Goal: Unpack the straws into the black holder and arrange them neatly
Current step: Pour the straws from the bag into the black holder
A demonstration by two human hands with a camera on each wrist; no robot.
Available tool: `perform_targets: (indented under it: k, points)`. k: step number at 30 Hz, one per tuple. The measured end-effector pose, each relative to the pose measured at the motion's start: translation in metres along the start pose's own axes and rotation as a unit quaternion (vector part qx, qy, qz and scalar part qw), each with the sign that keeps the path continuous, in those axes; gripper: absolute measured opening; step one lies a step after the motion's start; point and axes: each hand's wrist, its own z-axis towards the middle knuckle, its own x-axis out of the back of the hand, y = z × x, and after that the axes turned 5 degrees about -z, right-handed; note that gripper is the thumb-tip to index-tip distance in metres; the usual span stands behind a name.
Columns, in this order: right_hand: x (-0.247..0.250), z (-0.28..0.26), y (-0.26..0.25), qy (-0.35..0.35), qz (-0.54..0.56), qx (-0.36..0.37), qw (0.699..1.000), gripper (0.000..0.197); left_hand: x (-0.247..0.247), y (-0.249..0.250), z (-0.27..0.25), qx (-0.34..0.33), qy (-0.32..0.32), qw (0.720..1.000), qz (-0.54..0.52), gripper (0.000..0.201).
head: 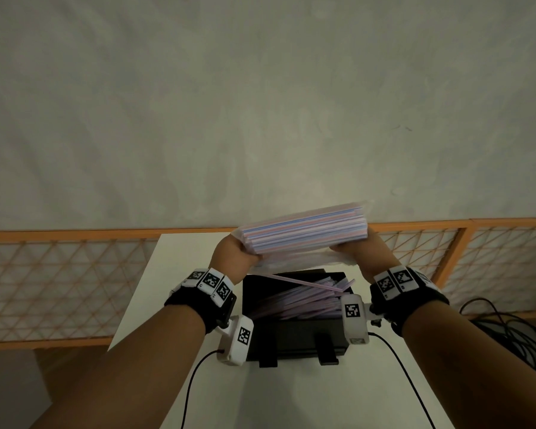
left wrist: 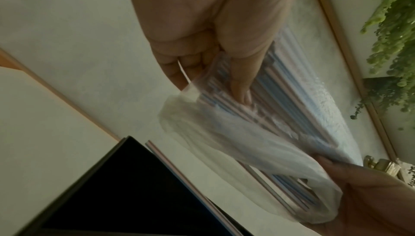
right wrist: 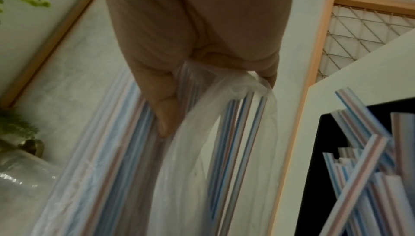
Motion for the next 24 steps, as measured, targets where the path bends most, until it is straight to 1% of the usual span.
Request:
perform_targets:
  k: [1,2,4,6,8,10,11,14,16,18,20,21,24]
  points:
    - [0.002,-0.002,0.001,-0.002,0.054,0.004,0.999,0.032,0.000,0.000,0.000,-0.002,-0.005,1.000,0.001,0.042]
    - [0.003,-0.004,0.000,0.002,0.075,0.007,0.997,0.033,0.000,0.000,0.000,-0.002,-0.010,1.000,0.007,0.043]
    - [0.004,-0.004,0.003,0.016,0.083,0.001,0.996,0.029,0.001,-0.002,0.002,0.009,-0.014,1.000,0.023,0.043]
    - [0.003,-0.002,0.008,0.027,0.102,-0.025,0.994,0.027,0.001,-0.002,0.002,0.017,-0.012,0.999,0.039,0.040]
    - [0.002,0.000,0.017,0.024,0.124,-0.050,0.991,0.027,0.000,-0.001,0.002,0.022,-0.010,0.999,0.034,0.037]
    - [0.001,0.001,0.022,0.020,0.120,-0.047,0.991,0.030,-0.001,0.001,0.003,0.025,-0.013,0.999,0.030,0.037]
    - [0.001,0.000,0.022,0.015,0.119,-0.042,0.992,0.034,-0.002,0.004,0.003,0.027,-0.015,0.999,0.028,0.038]
    - [0.001,-0.006,0.015,-0.031,0.138,0.015,0.990,0.051,-0.002,0.008,0.006,0.030,-0.026,0.999,0.020,0.042]
    - [0.003,-0.009,0.013,-0.049,0.149,0.035,0.987,0.054,-0.002,0.008,0.007,0.030,-0.037,0.998,0.028,0.048]
    - [0.002,-0.009,0.013,-0.041,0.144,0.051,0.987,0.057,-0.002,0.006,0.008,0.037,-0.065,0.997,0.034,0.056]
    - [0.000,-0.007,0.015,-0.018,0.121,0.063,0.991,0.056,-0.003,0.007,0.007,0.033,-0.101,0.994,0.025,0.061]
    - [-0.001,-0.005,0.016,-0.010,0.106,0.067,0.992,0.053,-0.004,0.009,0.006,0.034,-0.110,0.993,0.017,0.060]
    - [0.000,0.000,0.018,0.007,0.069,0.061,0.996,0.042,-0.003,0.014,0.004,0.045,-0.116,0.992,0.007,0.048]
